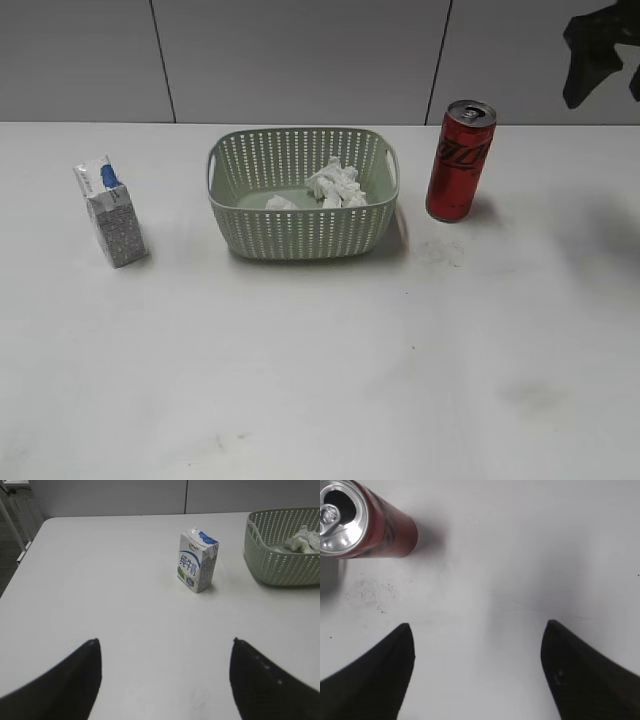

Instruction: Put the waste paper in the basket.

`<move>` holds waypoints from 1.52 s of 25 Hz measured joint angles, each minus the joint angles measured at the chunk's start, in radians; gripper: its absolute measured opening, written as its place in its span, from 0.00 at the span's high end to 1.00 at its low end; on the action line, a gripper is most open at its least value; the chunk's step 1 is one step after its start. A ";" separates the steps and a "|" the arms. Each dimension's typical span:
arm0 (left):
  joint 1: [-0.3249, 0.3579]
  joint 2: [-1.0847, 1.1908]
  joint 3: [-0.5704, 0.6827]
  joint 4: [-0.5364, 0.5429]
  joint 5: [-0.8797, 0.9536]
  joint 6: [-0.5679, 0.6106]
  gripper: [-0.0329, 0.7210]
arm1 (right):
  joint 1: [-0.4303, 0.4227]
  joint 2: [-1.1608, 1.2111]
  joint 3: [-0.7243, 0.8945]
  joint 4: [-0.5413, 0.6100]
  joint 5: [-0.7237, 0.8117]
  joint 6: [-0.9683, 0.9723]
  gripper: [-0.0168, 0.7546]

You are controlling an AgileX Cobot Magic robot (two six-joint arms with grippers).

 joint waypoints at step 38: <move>0.000 0.000 0.000 0.000 0.000 0.000 0.17 | -0.011 -1.517 1.358 0.003 -0.255 -0.033 0.21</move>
